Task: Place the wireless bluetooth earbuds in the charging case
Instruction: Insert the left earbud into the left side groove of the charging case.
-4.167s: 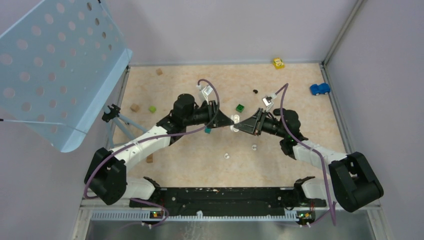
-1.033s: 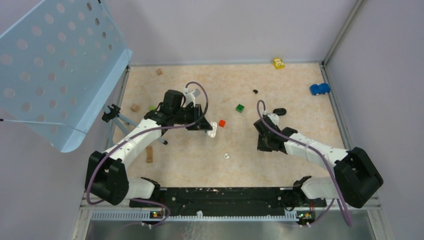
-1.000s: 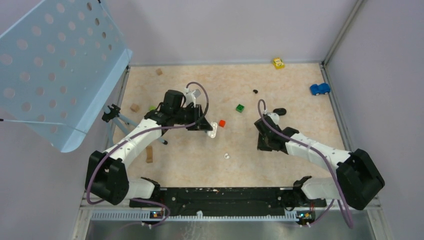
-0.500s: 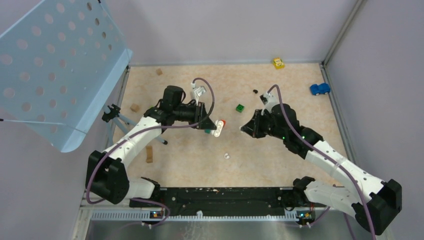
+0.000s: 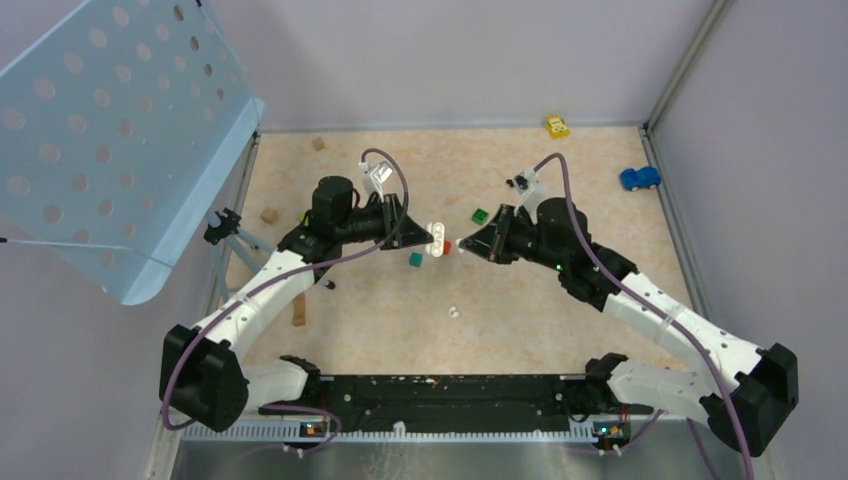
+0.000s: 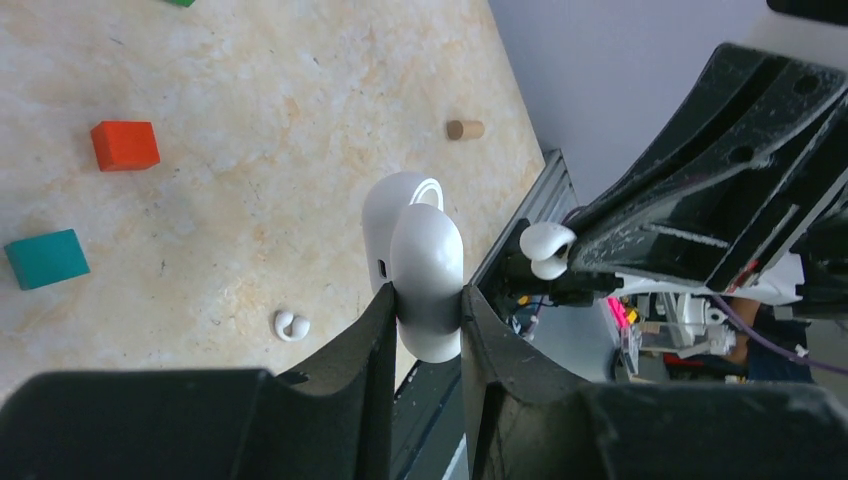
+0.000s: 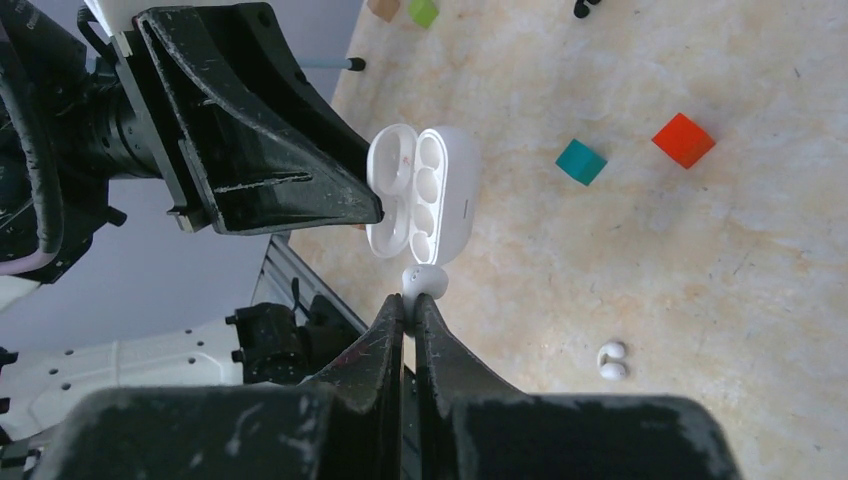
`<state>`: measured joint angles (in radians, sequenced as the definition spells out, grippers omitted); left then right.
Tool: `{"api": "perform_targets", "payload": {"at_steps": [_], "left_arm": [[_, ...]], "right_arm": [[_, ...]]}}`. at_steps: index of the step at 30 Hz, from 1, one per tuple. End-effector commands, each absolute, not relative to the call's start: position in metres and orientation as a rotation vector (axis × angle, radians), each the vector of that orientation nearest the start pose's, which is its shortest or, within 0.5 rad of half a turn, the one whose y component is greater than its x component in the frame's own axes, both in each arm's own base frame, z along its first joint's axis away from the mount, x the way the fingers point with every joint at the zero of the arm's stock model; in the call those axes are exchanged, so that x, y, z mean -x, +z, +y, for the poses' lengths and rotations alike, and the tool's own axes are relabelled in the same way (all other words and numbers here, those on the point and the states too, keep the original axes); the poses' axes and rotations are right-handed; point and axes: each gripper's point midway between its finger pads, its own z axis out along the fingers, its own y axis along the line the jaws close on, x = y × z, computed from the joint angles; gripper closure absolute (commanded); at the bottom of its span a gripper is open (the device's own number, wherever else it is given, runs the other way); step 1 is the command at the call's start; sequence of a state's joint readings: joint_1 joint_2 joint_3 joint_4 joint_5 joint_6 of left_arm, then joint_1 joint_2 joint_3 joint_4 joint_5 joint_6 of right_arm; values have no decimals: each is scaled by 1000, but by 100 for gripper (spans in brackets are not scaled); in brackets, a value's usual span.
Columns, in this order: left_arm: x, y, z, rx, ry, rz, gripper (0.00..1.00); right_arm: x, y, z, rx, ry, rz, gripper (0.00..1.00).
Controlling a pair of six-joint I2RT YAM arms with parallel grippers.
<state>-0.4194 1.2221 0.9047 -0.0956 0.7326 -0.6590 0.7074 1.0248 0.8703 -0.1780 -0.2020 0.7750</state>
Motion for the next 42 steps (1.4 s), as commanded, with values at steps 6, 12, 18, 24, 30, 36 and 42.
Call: {"api": "perform_targets", "payload": {"at_steps": [6, 12, 18, 24, 30, 36, 42], "left_arm": [[-271, 253, -254, -86, -1325, 2117, 89], [-269, 243, -249, 14, -1312, 2153, 90], [-267, 240, -250, 36, -1338, 2150, 90], [-267, 242, -250, 42, -1350, 2143, 90], [-263, 245, -250, 54, -1372, 2132, 90], [-262, 249, -250, 63, -1386, 2108, 90], [-263, 250, -250, 68, -1382, 2104, 90]], "right_arm": [[-234, 292, 312, 24, 1224, 1964, 100], [-235, 282, 321, 41, 1183, 1959, 100], [-238, 276, 335, 82, 1160, 1972, 100], [-248, 270, 336, 66, 1116, 1977, 100], [-251, 261, 339, 60, 1097, 1999, 100], [-254, 256, 341, 50, 1086, 2013, 100], [-253, 255, 347, 55, 1116, 2010, 100]]}}
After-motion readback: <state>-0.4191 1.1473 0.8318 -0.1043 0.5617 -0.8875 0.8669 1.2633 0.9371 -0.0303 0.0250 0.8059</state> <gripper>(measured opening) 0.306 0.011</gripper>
